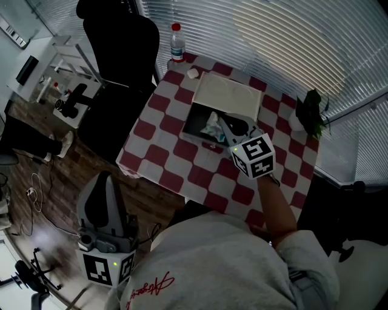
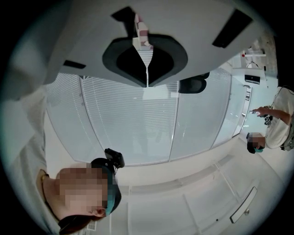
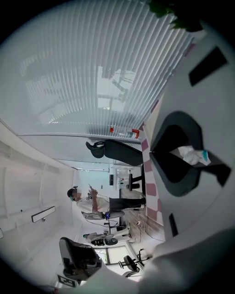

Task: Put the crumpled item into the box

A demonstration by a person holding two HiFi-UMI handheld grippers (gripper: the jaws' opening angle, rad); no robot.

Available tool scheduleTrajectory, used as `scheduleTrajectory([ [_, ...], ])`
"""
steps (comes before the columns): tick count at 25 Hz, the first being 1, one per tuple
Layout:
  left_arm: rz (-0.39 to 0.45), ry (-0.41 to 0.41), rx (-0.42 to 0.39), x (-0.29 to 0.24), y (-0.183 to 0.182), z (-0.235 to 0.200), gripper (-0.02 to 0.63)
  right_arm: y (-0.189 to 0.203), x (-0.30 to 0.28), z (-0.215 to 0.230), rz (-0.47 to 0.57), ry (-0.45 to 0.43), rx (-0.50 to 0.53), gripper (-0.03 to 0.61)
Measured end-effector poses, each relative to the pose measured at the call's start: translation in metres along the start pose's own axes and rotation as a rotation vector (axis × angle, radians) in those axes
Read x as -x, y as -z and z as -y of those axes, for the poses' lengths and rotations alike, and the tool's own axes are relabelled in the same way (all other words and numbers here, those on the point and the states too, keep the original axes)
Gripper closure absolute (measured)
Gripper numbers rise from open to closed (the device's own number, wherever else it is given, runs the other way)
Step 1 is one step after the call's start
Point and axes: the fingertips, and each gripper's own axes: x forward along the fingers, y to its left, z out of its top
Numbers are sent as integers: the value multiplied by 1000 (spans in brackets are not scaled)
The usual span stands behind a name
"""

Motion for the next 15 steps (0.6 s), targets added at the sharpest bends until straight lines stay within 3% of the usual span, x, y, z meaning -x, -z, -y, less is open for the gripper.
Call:
scheduleTrajectory([
  [15,1,13,7,-5,0,1,589,-33,23,-7,114,10,-16,566],
])
